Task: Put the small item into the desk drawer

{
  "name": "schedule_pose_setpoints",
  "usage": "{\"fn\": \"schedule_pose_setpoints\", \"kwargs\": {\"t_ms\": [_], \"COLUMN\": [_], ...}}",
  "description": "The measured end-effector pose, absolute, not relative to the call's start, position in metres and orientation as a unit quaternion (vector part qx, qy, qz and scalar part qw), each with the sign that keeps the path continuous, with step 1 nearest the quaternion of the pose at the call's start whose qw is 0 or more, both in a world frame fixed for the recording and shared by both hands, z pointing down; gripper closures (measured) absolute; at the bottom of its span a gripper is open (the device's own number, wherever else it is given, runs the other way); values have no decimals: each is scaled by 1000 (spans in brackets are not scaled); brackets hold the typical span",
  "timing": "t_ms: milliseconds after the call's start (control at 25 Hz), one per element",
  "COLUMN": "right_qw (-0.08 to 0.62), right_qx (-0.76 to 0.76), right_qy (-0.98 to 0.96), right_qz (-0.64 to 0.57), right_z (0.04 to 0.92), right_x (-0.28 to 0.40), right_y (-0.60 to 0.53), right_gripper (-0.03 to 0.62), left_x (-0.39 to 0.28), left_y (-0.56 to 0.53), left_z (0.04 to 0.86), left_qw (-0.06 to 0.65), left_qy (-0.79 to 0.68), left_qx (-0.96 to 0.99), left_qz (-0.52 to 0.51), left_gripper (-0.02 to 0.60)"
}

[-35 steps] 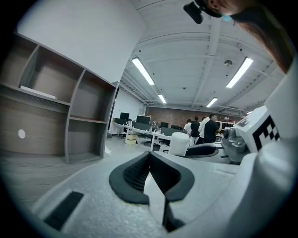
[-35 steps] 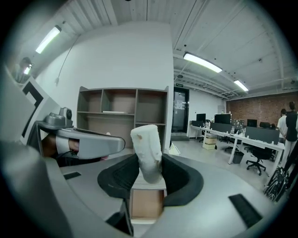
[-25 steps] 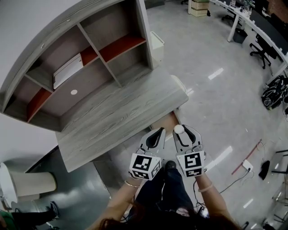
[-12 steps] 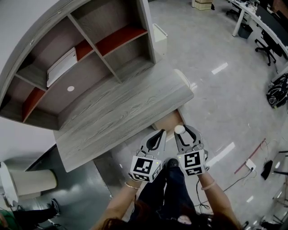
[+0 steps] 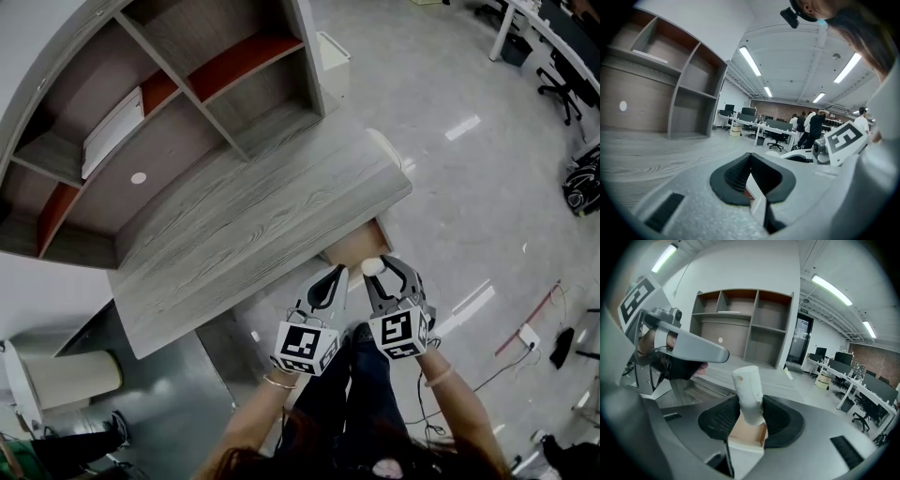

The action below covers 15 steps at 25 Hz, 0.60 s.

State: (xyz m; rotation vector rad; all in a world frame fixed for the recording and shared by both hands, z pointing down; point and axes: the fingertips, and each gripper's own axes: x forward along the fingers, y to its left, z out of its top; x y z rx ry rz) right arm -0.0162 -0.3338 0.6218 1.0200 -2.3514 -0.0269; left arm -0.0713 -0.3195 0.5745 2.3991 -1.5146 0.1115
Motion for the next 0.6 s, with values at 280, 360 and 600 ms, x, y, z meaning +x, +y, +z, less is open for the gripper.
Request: {"fn": "schedule_pose_setpoints", "kwargs": {"t_ms": [280,360,600], "right_qw": [301,309,331], "right_qx": [373,371,355], "right_qy": [-878,-875,-873], "right_qz": [-19,-26,-34], "right_z": [653,662,697], "right_x": [-19,-17,-21], "right_y": [-337,-339,-340], "right_gripper": [450,450,450], "left_x": [-76,-74,-79], "left_y": [-325,-327,-330], "left_z": [592,600,633], "left_qw": [152,157,173], "left_qy": [-535,-535,-534], "left_qx": [831,830,827], "left_qz": [32,28,29], "left_gripper": [566,566,566]}}
